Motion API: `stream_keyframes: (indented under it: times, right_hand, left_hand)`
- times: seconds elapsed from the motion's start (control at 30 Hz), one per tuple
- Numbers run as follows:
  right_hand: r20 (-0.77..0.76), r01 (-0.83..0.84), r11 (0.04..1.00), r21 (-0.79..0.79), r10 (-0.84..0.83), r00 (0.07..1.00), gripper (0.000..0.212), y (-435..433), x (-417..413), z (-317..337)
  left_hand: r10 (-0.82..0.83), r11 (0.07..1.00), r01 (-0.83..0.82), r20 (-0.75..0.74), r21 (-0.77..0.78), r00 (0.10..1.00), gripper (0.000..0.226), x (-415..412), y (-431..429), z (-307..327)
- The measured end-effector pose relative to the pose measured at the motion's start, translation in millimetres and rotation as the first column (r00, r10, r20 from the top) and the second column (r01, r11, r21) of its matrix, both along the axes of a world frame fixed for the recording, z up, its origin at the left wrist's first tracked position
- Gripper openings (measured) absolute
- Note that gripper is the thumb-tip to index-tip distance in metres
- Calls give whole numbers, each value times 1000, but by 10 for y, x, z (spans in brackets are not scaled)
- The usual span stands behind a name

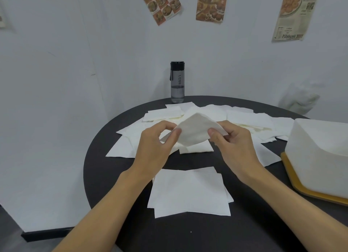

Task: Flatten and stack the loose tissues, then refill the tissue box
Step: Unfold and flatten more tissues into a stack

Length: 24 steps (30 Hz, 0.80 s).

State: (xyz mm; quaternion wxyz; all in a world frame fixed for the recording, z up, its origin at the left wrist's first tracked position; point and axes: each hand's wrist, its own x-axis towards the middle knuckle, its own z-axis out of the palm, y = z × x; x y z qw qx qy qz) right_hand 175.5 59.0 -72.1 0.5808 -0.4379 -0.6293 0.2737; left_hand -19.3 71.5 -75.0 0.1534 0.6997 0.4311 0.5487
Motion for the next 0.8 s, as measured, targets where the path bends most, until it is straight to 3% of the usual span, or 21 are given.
stream_keyframes:
  times: [0.17, 0.33, 0.43, 0.53, 0.67, 0.8]
  right_hand:
    - [55, -26, 1000, 11, 25, 998, 10, -43, 61, 104]
    - [-67, -56, 998, 15, 57, 996, 12, -56, 107, 181]
    - [-118, -72, 993, -92, 61, 991, 14, -64, 124, 194]
    - [-128, -206, 950, -235, 180, 975, 16, -63, 175, 194]
    - [124, -247, 905, -346, 305, 944, 38, -79, 212, 183]
    - [390, -241, 872, -426, 417, 821, 15, -94, 283, 146]
  left_hand:
    - [-65, 998, 65, 99, 8, 993, 16, 9, -73, 61]
    - [-116, 993, 118, 174, -2, 978, 15, 9, -108, 103]
    - [-111, 991, 130, 312, -40, 943, 23, -84, -133, 139]
    - [-83, 990, 116, 328, -83, 941, 28, -182, -195, 152]
    - [-96, 949, 175, 290, -261, 952, 25, -258, -261, 159]
    - [-129, 902, 168, 123, -398, 984, 27, -352, -303, 85]
